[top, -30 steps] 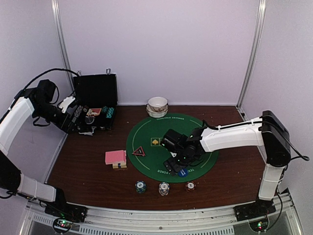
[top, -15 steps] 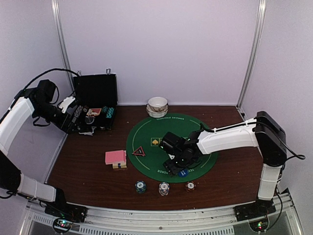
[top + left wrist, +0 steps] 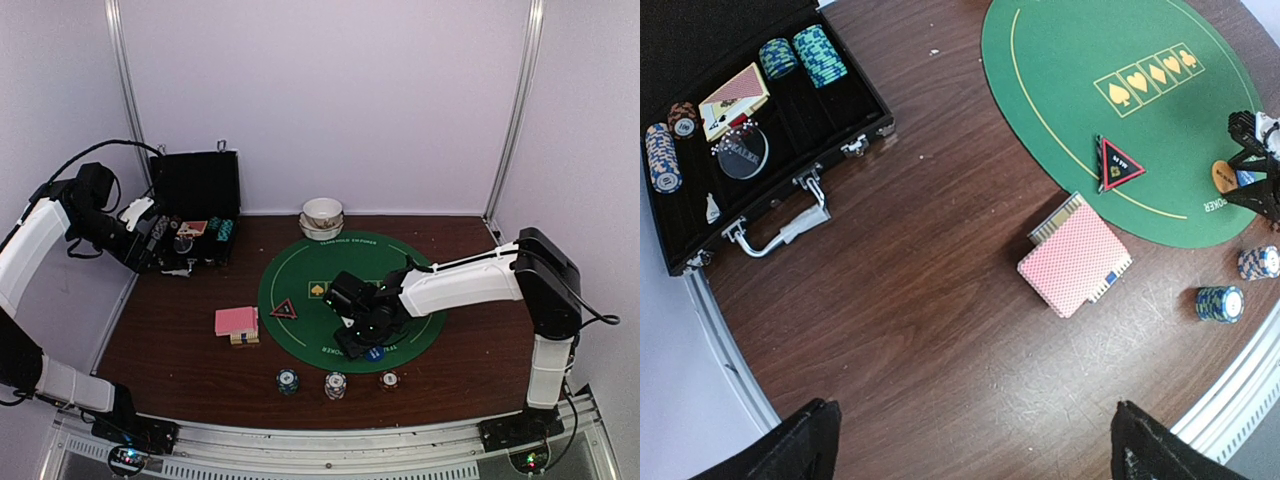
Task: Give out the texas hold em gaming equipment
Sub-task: Move the big blind button to the big blind area.
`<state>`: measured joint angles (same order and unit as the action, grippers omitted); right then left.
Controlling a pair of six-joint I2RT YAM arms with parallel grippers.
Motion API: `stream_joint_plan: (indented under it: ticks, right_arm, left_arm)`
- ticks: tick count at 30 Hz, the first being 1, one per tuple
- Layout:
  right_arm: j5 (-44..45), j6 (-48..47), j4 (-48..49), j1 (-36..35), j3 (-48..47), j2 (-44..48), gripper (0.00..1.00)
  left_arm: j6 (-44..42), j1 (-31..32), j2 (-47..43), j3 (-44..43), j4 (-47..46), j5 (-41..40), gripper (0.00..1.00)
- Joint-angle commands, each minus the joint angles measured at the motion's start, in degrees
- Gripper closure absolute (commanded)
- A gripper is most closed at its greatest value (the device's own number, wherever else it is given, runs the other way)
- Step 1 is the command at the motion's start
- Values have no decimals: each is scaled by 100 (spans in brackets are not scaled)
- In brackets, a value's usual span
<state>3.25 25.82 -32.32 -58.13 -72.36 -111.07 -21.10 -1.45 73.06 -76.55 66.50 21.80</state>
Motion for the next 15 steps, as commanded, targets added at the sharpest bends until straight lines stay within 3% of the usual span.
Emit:
stream_joint_plan:
  ticks: [1, 15]
  right_arm:
    - [211, 20, 23, 119, 74, -194, 49]
    - [424, -504, -3, 880, -669, -610, 57]
  left_arm:
    - [-52, -44, -35, -168, 43, 77, 2]
    - [-52, -41, -55, -175, 39, 48, 3]
